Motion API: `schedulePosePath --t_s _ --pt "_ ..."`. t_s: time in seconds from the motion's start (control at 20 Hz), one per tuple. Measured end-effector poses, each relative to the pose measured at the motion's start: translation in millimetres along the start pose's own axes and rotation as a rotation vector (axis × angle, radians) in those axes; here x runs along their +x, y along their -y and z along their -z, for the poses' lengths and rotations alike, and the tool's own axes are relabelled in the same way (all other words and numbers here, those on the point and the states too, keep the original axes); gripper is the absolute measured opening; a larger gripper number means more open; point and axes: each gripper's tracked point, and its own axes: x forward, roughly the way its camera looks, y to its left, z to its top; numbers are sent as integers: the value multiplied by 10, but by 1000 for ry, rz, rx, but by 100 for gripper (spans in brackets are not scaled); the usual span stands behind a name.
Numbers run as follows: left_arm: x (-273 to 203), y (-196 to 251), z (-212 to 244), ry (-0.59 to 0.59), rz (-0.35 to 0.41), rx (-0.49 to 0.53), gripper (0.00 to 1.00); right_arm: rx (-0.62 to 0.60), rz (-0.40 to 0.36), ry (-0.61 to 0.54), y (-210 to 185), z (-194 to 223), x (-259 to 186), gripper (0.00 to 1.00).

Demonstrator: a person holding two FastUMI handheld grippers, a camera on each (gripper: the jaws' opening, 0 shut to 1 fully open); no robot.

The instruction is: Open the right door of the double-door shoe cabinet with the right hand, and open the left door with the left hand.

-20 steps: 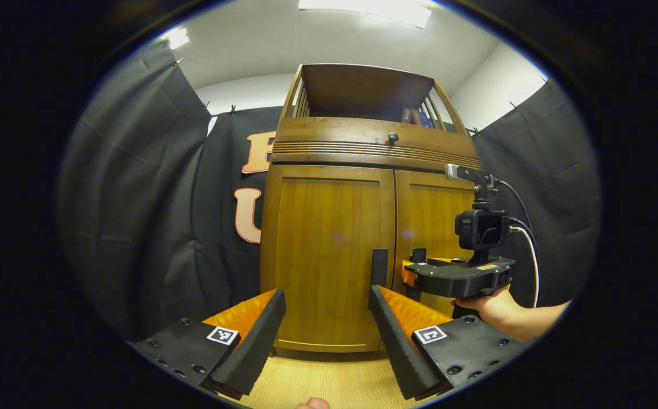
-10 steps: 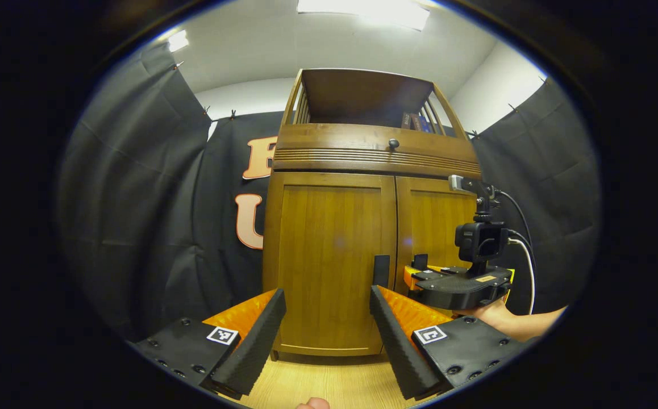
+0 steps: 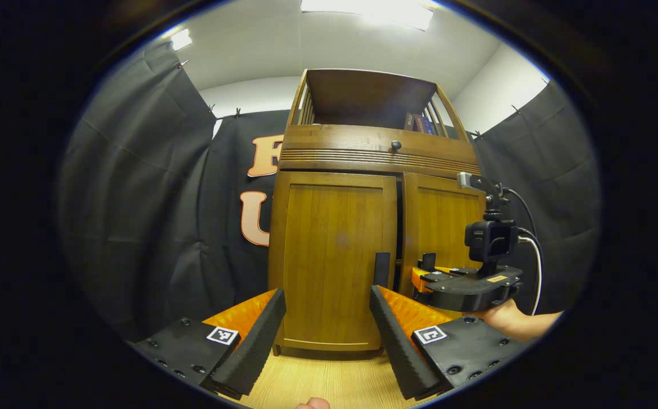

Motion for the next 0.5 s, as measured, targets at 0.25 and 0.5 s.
schedulePosePath --t_s 0.25,0.5 --pt "-61 50 50 -17 14 -1 96 -2 -16 -3 69 1 -371 27" --pt "-68 130 98 -33 28 0 96 -2 -32 -26 194 21 -730 31"
